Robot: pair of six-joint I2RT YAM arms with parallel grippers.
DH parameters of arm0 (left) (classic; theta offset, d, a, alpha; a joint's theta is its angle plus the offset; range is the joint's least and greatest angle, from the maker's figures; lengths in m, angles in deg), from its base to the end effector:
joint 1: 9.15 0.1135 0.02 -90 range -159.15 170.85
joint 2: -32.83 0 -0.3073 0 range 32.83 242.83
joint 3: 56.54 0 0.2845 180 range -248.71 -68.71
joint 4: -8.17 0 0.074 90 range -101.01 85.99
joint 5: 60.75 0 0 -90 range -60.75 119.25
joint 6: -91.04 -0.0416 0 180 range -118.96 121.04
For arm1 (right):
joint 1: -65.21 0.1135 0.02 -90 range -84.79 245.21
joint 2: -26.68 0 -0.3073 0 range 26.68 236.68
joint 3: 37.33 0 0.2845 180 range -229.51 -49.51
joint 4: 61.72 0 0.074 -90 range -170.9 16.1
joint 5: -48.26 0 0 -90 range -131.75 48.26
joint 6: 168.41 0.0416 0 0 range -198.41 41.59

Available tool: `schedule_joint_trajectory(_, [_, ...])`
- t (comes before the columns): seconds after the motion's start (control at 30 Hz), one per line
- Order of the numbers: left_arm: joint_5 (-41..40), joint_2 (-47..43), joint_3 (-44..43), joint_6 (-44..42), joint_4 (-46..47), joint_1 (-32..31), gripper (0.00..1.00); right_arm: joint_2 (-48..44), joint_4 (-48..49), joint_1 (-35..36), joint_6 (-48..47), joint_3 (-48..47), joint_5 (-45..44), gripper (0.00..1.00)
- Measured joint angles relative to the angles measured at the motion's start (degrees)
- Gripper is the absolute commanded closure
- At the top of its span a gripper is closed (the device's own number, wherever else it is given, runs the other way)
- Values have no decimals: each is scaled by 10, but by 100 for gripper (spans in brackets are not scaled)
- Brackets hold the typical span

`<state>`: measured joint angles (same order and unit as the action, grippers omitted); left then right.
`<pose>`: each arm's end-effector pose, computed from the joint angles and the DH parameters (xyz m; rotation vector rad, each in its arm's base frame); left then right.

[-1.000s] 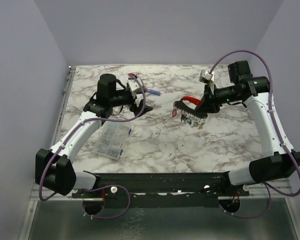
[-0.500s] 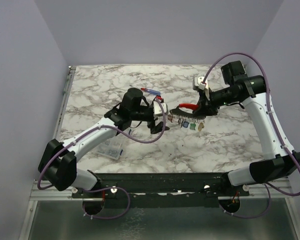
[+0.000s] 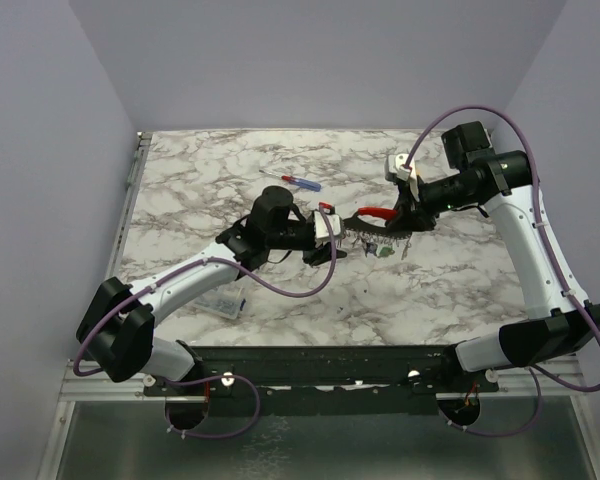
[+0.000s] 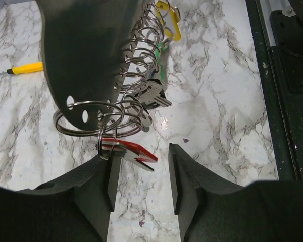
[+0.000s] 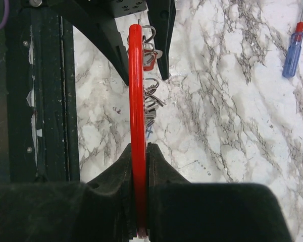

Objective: Remove the keys from the keyring

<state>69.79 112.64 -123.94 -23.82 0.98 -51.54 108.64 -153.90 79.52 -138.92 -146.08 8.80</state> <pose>0.2351 -0.2512 0.3194 1.4342 1.2811 -0.8793 0.2564 0.0986 0.4547 -1.5845 1.6821 0.8014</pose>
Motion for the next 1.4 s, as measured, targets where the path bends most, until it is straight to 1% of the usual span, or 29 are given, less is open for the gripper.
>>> schedule_joint_trajectory(0.03, [-2, 0, 1, 2, 2, 0, 53, 0, 0, 0, -1, 0, 0, 99])
schedule_joint_trajectory(0.13, [-6, -3, 3, 7, 6, -2, 46, -1, 0, 0, -9, 4, -2, 99])
schedule_joint_trajectory(0.2, [-11, -6, 3, 13, 9, -2, 45, -3, 0, 0, -14, 6, -2, 100])
schedule_joint_trajectory(0.4, [-15, -11, 3, 27, 26, -2, 47, -9, -1, 0, -46, 19, -2, 99])
schedule_joint_trajectory(0.47, [-15, -11, 3, 28, 26, -3, 51, -13, -2, 0, -54, 26, -3, 99])
schedule_joint_trajectory(0.57, [-15, -11, 3, 28, 25, -5, 60, -17, -1, 0, -60, 28, -3, 100])
schedule_joint_trajectory(0.7, [-15, -11, 3, 31, 24, -6, 81, -21, -1, 0, -62, 29, -3, 99])
schedule_joint_trajectory(0.8, [-16, -14, 5, 34, 23, -6, 89, -24, -1, 0, -62, 30, -4, 99])
schedule_joint_trajectory(0.87, [-16, -21, 9, 35, 20, -6, 98, -26, -1, 0, -62, 32, -4, 100])
schedule_joint_trajectory(0.9, [-18, -25, 11, 36, 18, -6, 100, -27, -1, 0, -61, 33, -4, 100])
schedule_joint_trajectory(1.07, [-45, -58, 22, 32, -5, -6, 100, -38, 2, 0, -52, 49, -12, 99])
schedule_joint_trajectory(1.2, [-76, -96, 36, 23, -29, -6, 100, -49, 16, 0, -27, 82, -19, 99])
schedule_joint_trajectory(1.3, [-98, -122, 41, 11, -50, -6, 100, -50, 38, 0, 1, 110, -19, 99])
schedule_joint_trajectory(1.4, [-125, -129, 39, 0, -69, -6, 100, -50, 70, 0, 36, 137, -15, 99])
